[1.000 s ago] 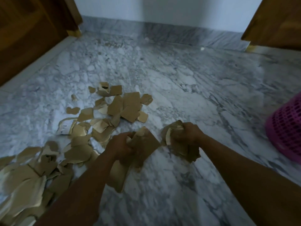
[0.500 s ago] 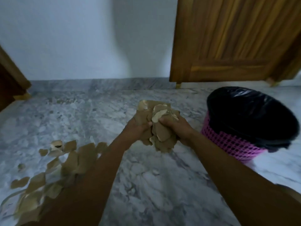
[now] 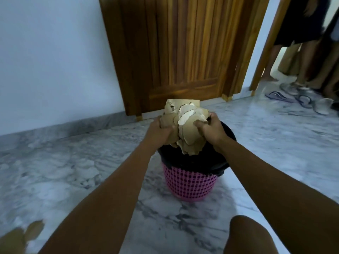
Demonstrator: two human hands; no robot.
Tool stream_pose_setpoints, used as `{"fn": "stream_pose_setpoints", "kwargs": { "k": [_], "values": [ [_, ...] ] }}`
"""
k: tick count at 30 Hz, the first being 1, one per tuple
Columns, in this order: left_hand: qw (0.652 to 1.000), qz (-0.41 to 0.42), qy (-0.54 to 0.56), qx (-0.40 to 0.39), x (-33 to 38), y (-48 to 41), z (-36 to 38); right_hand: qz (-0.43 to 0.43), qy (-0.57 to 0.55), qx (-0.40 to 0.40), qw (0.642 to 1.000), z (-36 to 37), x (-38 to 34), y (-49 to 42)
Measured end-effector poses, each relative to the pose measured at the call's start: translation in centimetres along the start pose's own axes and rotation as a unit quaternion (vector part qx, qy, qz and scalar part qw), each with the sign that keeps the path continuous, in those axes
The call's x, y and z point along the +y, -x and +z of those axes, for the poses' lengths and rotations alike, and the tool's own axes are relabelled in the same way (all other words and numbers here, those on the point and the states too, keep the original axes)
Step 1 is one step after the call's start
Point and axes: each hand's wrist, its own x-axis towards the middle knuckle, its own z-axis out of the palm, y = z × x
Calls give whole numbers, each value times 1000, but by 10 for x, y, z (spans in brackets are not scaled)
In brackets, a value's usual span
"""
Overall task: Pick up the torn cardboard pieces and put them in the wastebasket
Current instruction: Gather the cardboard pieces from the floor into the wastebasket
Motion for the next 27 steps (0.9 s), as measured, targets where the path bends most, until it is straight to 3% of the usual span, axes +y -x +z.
{"fn": "stream_pose_setpoints", "kwargs": {
  "k": [3, 6, 12, 17, 22, 27],
  "values": [
    [996, -4, -55, -68, -9, -6, 18, -8, 139, -5, 990, -15, 19, -7],
    [992, -53, -68, -88, -13, -4, 22, 17, 180, -3, 984, -18, 26, -6],
    [996, -13, -91, 6, -25, 22, -24, -21, 217, -93, 971, 28, 5, 16],
    [987, -46, -126, 92, -61, 84, -119, -135, 230, -205, 942, 141, -24, 57],
    [961, -133, -138, 197, -122, 197, -228, -194, 261, -358, 875, 282, -33, 138],
    [923, -242, -128, 270, -194, 339, -309, -229, 305, -515, 768, 390, -13, 245]
  ]
}}
